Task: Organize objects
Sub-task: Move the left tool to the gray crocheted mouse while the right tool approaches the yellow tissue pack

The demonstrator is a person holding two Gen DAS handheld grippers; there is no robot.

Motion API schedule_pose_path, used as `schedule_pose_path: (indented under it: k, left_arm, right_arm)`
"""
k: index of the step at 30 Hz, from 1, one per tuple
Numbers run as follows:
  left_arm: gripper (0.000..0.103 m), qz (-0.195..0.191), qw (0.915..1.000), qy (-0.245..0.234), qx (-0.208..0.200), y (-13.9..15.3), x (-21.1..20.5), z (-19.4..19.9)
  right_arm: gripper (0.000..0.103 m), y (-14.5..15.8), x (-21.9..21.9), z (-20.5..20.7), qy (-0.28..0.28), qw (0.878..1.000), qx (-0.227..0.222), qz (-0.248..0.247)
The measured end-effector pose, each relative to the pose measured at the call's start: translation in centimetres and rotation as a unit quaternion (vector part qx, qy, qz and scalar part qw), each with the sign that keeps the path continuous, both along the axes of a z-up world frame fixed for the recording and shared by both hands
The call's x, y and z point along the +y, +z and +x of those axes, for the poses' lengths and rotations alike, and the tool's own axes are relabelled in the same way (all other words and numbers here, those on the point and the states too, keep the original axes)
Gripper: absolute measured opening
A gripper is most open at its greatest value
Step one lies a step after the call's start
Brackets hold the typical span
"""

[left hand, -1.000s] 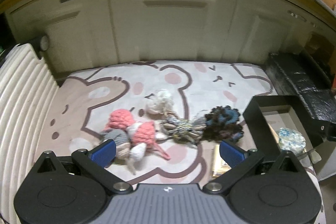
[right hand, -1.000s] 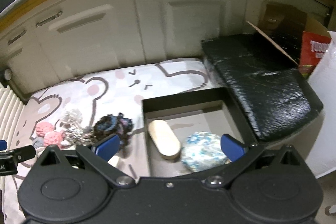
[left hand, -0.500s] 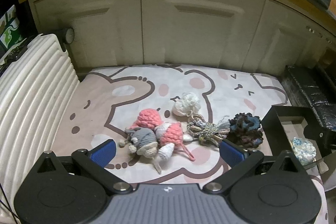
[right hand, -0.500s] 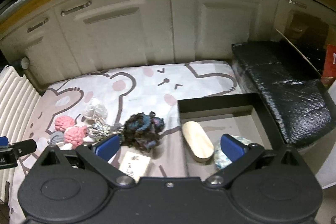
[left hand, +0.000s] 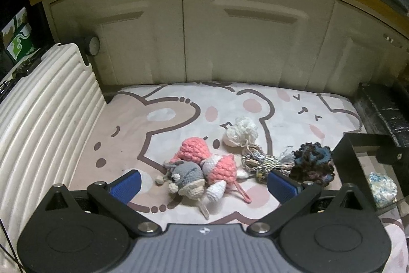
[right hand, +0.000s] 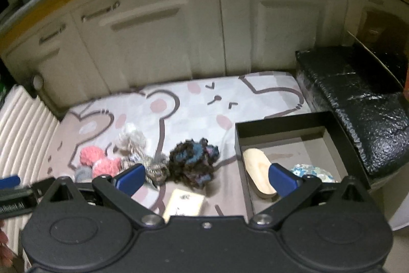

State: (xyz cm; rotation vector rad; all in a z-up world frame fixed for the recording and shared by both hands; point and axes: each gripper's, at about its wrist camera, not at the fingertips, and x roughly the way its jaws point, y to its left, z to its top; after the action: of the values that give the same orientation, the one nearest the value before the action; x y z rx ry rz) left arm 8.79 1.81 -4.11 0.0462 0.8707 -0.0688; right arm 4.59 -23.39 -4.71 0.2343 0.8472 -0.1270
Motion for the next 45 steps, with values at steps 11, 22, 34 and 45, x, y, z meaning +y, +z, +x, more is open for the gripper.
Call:
schedule_pose_path:
  k: [11,22,34,45]
  left_arm:
    - [0.103,-0.018,0.9997,-0.006,0.014,-2.4,2.2,1.8]
    - [0.083,-0.082,0.9920,0.074,0.061,-5.0,5.7,5.0]
    - [0.059,-0.164,0.9747,0.111,0.103,-8.3,7.4,7.3]
    - [0.055,-0.158,0.9713,0.117,0.134,-10.5,6.1,8.9]
  right_arm:
    - [0.103,-1.4,1.1,1.4,0.030,0.999,0.006,0.018]
    - [0.103,-4.5,1.1,3.4,0.024,0.993,0.079,0.083]
    - [0.073,-7.8,1.0,4.8,0.030,0.979,0.157,0.125]
    - [0.059,-10.3,1.6,5.5,0.026,0.971,0.201,0.124]
